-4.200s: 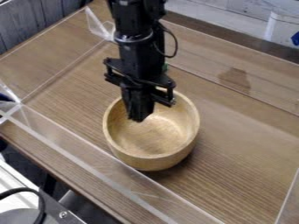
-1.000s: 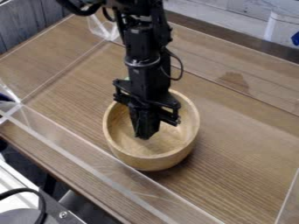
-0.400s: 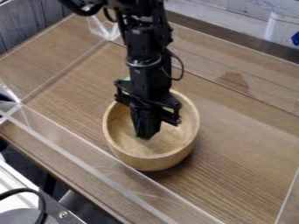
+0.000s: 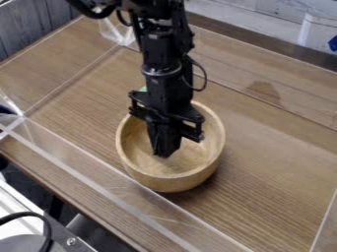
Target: Put the green block in the brown bowl
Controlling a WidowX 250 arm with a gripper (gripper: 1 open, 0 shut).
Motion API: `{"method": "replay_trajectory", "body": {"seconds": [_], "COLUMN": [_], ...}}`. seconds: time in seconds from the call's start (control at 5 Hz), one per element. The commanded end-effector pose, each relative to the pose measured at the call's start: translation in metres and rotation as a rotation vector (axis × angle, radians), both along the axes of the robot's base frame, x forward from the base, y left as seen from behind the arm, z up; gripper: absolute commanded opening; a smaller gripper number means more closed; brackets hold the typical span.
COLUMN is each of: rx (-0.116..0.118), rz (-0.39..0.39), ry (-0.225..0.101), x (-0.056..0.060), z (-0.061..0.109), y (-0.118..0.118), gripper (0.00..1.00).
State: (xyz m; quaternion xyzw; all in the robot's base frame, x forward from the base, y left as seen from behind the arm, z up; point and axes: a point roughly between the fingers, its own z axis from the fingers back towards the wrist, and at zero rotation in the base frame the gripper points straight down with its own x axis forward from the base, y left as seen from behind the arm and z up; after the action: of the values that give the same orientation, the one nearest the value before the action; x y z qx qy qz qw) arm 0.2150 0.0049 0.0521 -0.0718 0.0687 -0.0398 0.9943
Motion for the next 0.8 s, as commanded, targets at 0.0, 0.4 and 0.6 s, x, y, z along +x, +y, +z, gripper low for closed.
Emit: {"method": "replay_trajectory", "body": {"seconds": [0.0,0.4,0.6], "rx": [0.002,-0.002,-0.004], "rz": [0.008,0.012,0.013], "ry": [-0.042,-0.038,-0.036], "x": [0.0106,0.0114,0.0116], "z": [0.0084,0.0085,0.0089], "y": [0.0030,0.0039,0.0043], "gripper": [0.00,0.00,0.00]}}
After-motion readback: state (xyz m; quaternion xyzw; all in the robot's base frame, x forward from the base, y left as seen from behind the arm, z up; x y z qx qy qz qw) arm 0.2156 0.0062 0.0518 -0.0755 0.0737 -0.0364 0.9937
